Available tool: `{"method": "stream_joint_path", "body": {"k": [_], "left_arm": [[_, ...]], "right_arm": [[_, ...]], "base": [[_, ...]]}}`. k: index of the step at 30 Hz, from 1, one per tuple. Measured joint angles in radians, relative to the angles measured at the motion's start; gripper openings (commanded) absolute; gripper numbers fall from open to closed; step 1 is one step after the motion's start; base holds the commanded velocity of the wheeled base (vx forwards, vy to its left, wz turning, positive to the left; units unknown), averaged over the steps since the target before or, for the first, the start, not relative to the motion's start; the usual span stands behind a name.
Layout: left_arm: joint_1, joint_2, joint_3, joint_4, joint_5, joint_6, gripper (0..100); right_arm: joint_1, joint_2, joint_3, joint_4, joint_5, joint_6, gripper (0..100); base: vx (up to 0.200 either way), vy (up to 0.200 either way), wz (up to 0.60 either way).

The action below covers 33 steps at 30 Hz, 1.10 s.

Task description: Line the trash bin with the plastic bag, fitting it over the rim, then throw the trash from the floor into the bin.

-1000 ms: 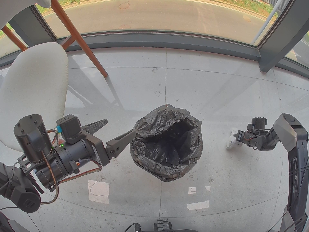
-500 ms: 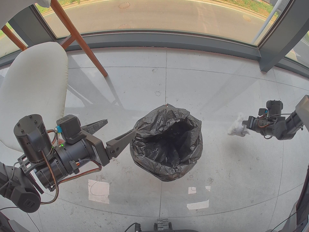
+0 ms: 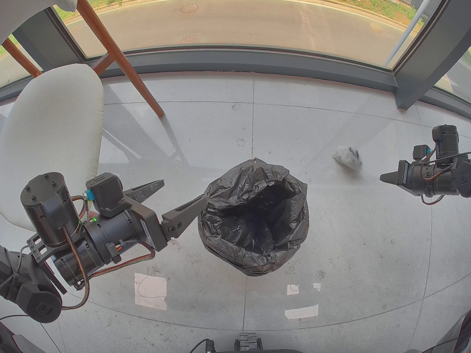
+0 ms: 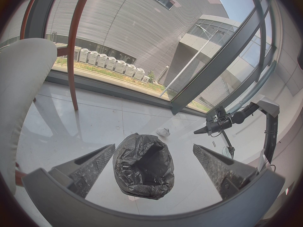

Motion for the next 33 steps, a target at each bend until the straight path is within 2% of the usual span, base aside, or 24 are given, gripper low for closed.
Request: {"method": "stream_joint_path", "body": {"k": [5, 14, 16, 26, 33], "left_arm": [[0.0, 0.0, 0.0, 0.0, 0.0, 0.0, 100], [0.034, -0.001, -0.001, -0.001, -0.014, -0.004, 100], [0.047, -0.001, -0.002, -0.002, -0.024, -0.004, 100], [0.066, -0.004, 0.004, -0.025, -0.039, -0.003, 100], [0.062, -0.001, 0.002, -0.03, -0.036, 0.005, 100]], "right_arm": [[0.002, 0.06, -0.021, -0.119, -0.004, -0.002, 100], [0.002, 0.277, -0.1, -0.299, -0.084, -0.024, 100], [-0.002, 0.328, -0.126, -0.328, -0.099, -0.034, 100], [-0.026, 0.5, -0.254, -0.359, -0.14, -0.059, 100], [-0.048, 0.612, -0.36, -0.397, -0.148, -0.096, 100]], "base": [[0.0, 0.0, 0.0], [0.0, 0.0, 0.0], [0.2, 0.0, 0.0], [0.2, 0.0, 0.0], [0.0, 0.0, 0.0]]}}
